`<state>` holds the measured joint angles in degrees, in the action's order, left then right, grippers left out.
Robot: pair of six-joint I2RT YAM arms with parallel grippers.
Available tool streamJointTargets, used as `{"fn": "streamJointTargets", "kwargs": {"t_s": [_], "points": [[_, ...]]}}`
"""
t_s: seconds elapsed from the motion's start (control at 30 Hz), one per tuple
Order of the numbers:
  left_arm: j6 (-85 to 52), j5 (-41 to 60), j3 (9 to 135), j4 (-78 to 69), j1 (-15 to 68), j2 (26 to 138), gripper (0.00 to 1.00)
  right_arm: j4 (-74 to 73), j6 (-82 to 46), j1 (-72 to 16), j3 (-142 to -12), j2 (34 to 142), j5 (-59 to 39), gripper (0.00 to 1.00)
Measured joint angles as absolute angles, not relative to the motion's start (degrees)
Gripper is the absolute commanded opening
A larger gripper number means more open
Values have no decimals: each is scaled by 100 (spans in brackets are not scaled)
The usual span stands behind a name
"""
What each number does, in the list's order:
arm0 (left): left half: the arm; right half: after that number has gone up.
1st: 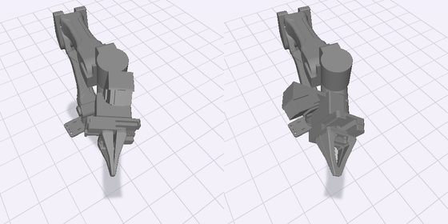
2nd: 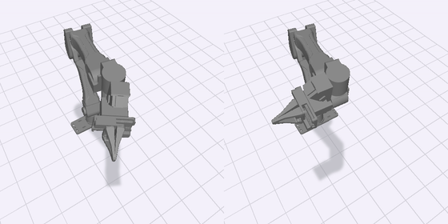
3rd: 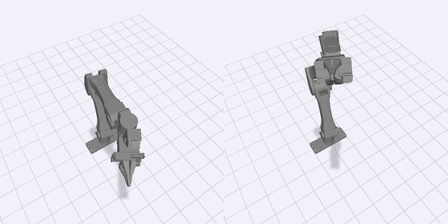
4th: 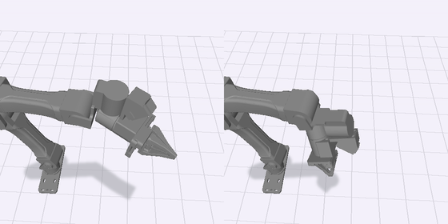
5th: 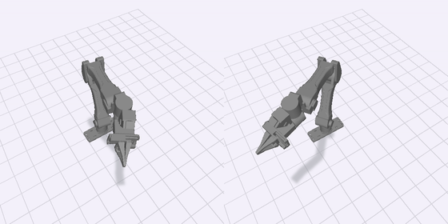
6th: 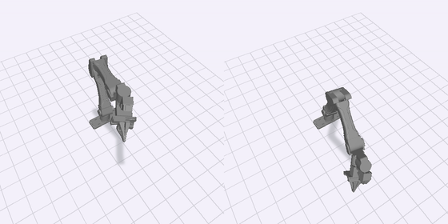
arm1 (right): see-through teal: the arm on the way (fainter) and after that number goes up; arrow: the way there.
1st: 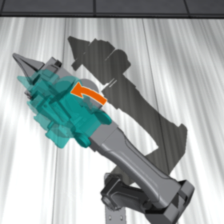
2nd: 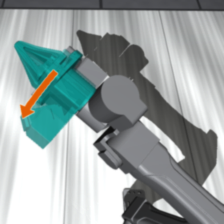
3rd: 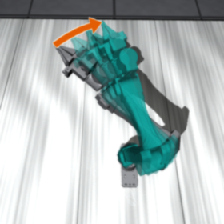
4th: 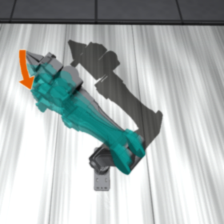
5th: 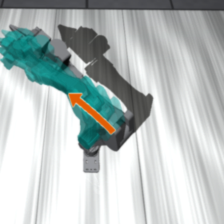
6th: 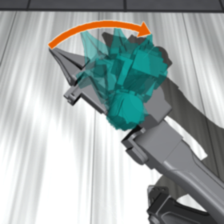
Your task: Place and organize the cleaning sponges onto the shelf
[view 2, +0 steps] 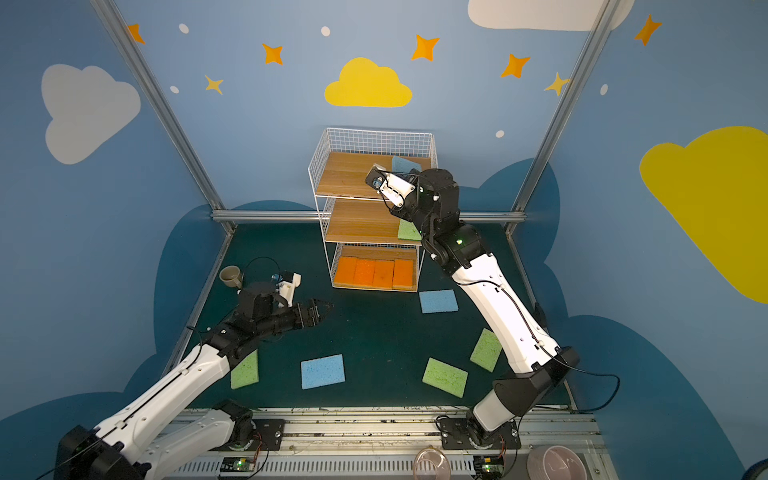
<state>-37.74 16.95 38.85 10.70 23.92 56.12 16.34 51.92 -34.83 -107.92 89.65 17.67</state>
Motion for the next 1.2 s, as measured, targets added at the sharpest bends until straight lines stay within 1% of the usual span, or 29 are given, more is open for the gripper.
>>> {"fn": "streamJointTargets", "kwargs": {"t_s": [0.27,0.77,0.87,1.0,1.17,1.2], "points": [[-3771,1691,3874,1072,2408,5474,100,1286,5664,-3485,-10669,8997,2324,0],[-3769,1695,3806,1066,2416,5481,99,1007,6302,-3446,-10066,9024,2580,0],[-3771,1695,3769,1081,2416,5481,100,1002,6326,-3426,-10014,9021,2585,6],[-3771,1695,3769,1085,2429,5481,99,1037,6270,-3415,-9959,9017,2567,23],[-3771,1695,3769,1087,2438,5481,99,1111,6064,-3347,-9929,8984,2504,35],[-3771,1695,3769,1087,2438,5478,100,1135,6018,-3330,-9924,8954,2477,39]]}}
